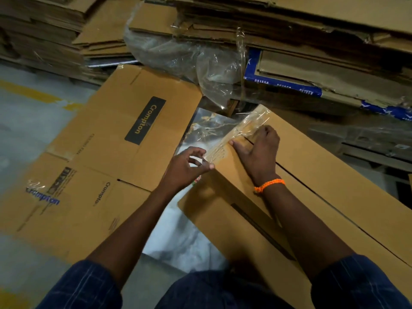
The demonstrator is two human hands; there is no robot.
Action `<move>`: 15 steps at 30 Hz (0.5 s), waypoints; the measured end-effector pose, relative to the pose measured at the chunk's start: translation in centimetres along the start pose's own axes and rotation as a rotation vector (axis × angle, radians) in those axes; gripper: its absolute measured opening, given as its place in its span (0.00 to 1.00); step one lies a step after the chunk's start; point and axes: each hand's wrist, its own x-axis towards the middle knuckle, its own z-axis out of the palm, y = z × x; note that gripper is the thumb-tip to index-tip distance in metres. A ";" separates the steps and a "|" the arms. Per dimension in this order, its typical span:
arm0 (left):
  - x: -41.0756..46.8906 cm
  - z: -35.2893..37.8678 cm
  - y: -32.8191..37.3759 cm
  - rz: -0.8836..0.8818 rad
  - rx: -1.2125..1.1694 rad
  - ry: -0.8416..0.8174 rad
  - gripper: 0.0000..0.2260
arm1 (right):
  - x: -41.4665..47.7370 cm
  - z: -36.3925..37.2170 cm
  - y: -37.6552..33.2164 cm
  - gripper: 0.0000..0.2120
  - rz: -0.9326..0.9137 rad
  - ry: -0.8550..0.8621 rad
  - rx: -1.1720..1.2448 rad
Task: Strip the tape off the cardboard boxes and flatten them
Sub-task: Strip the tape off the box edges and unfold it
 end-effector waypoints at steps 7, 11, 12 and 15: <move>-1.6 2.2 -1.4 0.016 -0.125 0.165 0.14 | -1.7 0.4 -2.6 0.67 0.268 0.070 0.218; -1.5 2.2 -1.5 0.072 -0.136 0.246 0.12 | -2.1 0.4 -3.1 0.32 -0.407 0.038 0.105; -1.7 2.4 -1.6 0.074 -0.152 0.271 0.11 | -2.0 0.6 -3.0 0.24 -0.615 0.005 0.054; -2.1 3.1 -2.0 0.078 -0.159 0.278 0.12 | -1.5 0.7 -2.3 0.13 -0.954 -0.155 -0.056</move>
